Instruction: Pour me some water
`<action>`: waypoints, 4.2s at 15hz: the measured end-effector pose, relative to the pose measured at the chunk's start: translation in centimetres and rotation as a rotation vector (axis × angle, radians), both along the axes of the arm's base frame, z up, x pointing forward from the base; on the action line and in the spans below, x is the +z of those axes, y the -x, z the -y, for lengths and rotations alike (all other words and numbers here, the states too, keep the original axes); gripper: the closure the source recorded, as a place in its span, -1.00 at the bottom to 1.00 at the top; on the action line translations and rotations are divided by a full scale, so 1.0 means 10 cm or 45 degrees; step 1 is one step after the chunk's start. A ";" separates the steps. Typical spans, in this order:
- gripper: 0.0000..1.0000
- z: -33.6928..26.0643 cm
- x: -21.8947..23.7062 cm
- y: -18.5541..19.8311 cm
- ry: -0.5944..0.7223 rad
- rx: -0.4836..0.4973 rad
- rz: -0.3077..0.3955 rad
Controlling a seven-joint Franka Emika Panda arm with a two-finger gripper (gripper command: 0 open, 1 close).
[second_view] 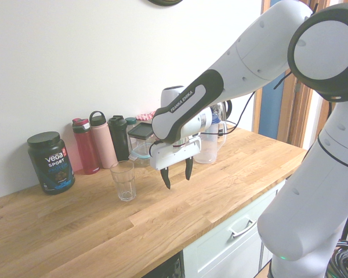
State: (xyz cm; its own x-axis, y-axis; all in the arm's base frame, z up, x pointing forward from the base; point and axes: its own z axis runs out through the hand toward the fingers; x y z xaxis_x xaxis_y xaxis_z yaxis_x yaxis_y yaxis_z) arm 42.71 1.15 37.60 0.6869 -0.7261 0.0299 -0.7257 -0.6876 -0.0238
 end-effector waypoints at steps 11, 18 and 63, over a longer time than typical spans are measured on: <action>-1.00 0.99 1.86 0.09 -0.086 0.475 0.254; -1.00 2.21 2.11 0.36 -0.097 0.462 0.368; 1.00 3.06 1.47 -0.02 -0.168 0.523 0.337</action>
State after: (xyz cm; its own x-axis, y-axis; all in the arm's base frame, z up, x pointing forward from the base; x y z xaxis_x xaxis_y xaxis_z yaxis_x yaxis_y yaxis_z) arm 42.91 -29.44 52.33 0.8980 -0.4069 0.1677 -0.3535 -0.8938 -0.2760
